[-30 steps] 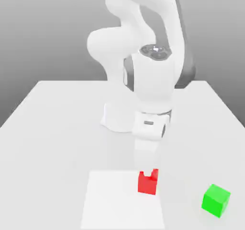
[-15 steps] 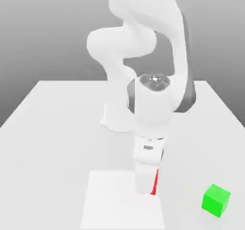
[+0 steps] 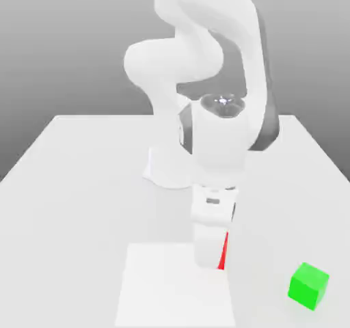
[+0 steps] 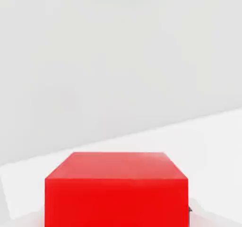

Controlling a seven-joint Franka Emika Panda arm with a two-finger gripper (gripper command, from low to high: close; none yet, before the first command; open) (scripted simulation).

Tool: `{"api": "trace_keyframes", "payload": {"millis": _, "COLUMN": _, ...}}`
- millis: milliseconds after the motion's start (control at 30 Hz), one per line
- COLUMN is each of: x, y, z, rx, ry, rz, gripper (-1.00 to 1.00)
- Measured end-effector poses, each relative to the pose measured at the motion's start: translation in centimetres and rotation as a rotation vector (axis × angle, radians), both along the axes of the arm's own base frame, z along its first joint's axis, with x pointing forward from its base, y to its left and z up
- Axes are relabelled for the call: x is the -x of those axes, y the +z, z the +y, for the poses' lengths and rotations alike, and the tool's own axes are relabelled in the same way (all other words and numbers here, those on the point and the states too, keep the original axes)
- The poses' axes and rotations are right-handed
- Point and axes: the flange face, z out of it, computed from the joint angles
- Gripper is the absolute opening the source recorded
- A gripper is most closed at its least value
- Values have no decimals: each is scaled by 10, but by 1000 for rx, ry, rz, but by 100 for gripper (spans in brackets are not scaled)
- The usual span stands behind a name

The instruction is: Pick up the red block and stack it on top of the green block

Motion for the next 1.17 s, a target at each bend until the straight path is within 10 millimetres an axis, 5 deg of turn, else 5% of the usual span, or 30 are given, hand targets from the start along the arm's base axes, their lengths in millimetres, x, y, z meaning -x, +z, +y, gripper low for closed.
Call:
{"api": "trace_keyframes", "payload": {"millis": 200, "x": 6, "y": 20, "z": -1, "rx": 0, "ry": -6, "rz": 11, "gripper": -100}}
{"api": "trace_keyframes", "payload": {"millis": 300, "x": -12, "y": 30, "z": 3, "rx": 11, "ry": -12, "rz": 7, "gripper": -100}}
{"api": "trace_keyframes", "payload": {"millis": 333, "x": -20, "y": 34, "z": 13, "rx": 15, "ry": 4, "rz": 4, "gripper": -100}}
{"api": "trace_keyframes", "payload": {"millis": 400, "x": -25, "y": 41, "z": 65, "rx": 20, "ry": 111, "rz": 0, "gripper": -100}}
{"api": "trace_keyframes", "payload": {"millis": 600, "x": -46, "y": 57, "z": 158, "rx": 7, "ry": 241, "rz": 10, "gripper": -100}}
{"api": "trace_keyframes", "payload": {"millis": 767, "x": -49, "y": 4, "z": 172, "rx": 2, "ry": 257, "rz": 15, "gripper": -100}}
{"api": "trace_keyframes", "payload": {"millis": 800, "x": -48, "y": -3, "z": 172, "rx": 2, "ry": 257, "rz": 15, "gripper": 100}}
{"api": "trace_keyframes", "payload": {"millis": 1000, "x": -48, "y": -7, "z": 172, "rx": 2, "ry": 257, "rz": 14, "gripper": 100}}
{"api": "trace_keyframes", "payload": {"millis": 1167, "x": -49, "y": 45, "z": 173, "rx": 1, "ry": 258, "rz": 12, "gripper": 100}}
